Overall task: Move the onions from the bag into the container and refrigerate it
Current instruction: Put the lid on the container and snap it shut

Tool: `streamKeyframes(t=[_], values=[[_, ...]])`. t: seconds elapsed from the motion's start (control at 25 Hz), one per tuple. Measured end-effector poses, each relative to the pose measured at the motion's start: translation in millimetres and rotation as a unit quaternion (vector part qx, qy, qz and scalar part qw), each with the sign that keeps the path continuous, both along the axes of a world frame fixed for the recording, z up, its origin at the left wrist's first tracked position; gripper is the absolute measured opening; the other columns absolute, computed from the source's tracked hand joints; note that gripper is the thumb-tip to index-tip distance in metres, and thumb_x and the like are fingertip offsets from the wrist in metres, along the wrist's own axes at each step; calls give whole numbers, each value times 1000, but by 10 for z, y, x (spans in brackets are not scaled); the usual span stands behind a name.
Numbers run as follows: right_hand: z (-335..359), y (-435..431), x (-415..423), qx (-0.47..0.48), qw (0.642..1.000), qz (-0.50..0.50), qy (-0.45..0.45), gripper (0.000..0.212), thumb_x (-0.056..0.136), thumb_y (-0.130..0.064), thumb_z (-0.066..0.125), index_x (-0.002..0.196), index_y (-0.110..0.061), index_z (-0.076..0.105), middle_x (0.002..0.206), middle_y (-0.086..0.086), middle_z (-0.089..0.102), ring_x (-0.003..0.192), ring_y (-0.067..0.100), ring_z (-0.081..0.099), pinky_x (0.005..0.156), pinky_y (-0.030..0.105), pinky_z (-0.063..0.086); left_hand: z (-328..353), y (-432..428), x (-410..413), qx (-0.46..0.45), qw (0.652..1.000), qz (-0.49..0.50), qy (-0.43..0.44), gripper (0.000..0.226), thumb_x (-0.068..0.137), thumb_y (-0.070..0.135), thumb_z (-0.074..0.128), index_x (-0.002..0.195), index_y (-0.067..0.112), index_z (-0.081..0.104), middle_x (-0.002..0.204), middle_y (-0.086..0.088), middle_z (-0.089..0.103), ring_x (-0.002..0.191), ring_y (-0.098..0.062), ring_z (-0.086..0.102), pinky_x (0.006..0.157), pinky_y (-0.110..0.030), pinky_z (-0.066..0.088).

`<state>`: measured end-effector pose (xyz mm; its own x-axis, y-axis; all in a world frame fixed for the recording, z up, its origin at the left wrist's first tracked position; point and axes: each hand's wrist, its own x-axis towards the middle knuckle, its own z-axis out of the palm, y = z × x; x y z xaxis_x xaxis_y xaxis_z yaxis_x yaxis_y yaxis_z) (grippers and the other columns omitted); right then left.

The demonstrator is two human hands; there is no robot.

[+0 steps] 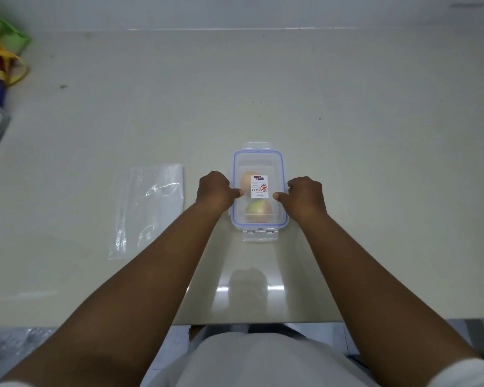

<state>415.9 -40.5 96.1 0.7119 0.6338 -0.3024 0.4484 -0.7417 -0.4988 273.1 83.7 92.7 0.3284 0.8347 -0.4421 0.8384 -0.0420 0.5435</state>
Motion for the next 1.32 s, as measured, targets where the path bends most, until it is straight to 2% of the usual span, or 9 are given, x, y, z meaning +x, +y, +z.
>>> streamKeyframes(t=[0.08,0.16,0.28,0.44,0.64,0.92,1.2,1.24,1.32], values=[[33,66,74,-17,999,-10,36,45,74,-35,80,97,3,70,98,17,73,89,30,68,76,35,53,3,50,20,-43,998,34,-26,31,71,31,84,77,7,65,80,-9,68,75,-26,67,72,-34,57],[49,110,137,-27,997,-25,72,45,69,-33,84,93,3,71,94,17,73,86,29,70,78,35,55,14,82,30,-104,989,87,-57,35,69,24,86,90,3,67,91,-13,72,80,-28,72,81,-39,60],[32,126,186,-5,986,-73,150,42,66,-26,87,92,2,71,95,16,74,85,30,72,86,45,58,-18,109,36,-157,976,126,-86,28,72,18,85,86,6,64,96,-15,72,80,-29,73,77,-39,60],[10,139,204,8,973,-102,205,31,68,-23,87,88,-7,69,96,10,73,81,28,72,84,45,60,-33,112,19,-189,964,146,-116,26,74,13,83,90,3,65,101,-17,71,86,-32,72,86,-46,59],[2,162,178,0,977,-102,187,25,69,-26,86,79,-14,67,93,9,74,80,28,72,83,46,59,-25,69,36,-191,959,159,-136,27,78,11,79,100,3,66,103,-16,70,86,-31,71,76,-39,59],[-2,145,168,15,970,-126,205,28,69,-22,86,85,-6,70,90,13,74,82,33,73,81,49,60,-44,44,21,-192,954,170,-153,30,79,12,78,105,2,66,107,-15,70,91,-31,70,87,-45,59],[6,85,115,35,981,-93,167,25,75,-24,81,84,-3,70,96,11,74,88,30,70,87,47,58,-32,-20,-9,-157,966,150,-140,25,81,19,77,99,7,65,105,-12,70,90,-29,70,83,-40,59],[14,72,95,39,985,-75,151,22,78,-23,79,87,-5,70,100,11,74,92,30,69,90,46,56,-19,-48,-32,-150,969,143,-132,25,80,19,77,97,6,65,103,-13,71,88,-29,71,82,-39,59],[34,54,56,51,987,-35,145,27,83,-20,73,107,-8,72,111,9,72,105,29,65,97,42,51,14,-138,-150,-163,972,122,-116,29,77,20,80,93,0,66,92,-16,73,73,-26,73,71,-34,62]])
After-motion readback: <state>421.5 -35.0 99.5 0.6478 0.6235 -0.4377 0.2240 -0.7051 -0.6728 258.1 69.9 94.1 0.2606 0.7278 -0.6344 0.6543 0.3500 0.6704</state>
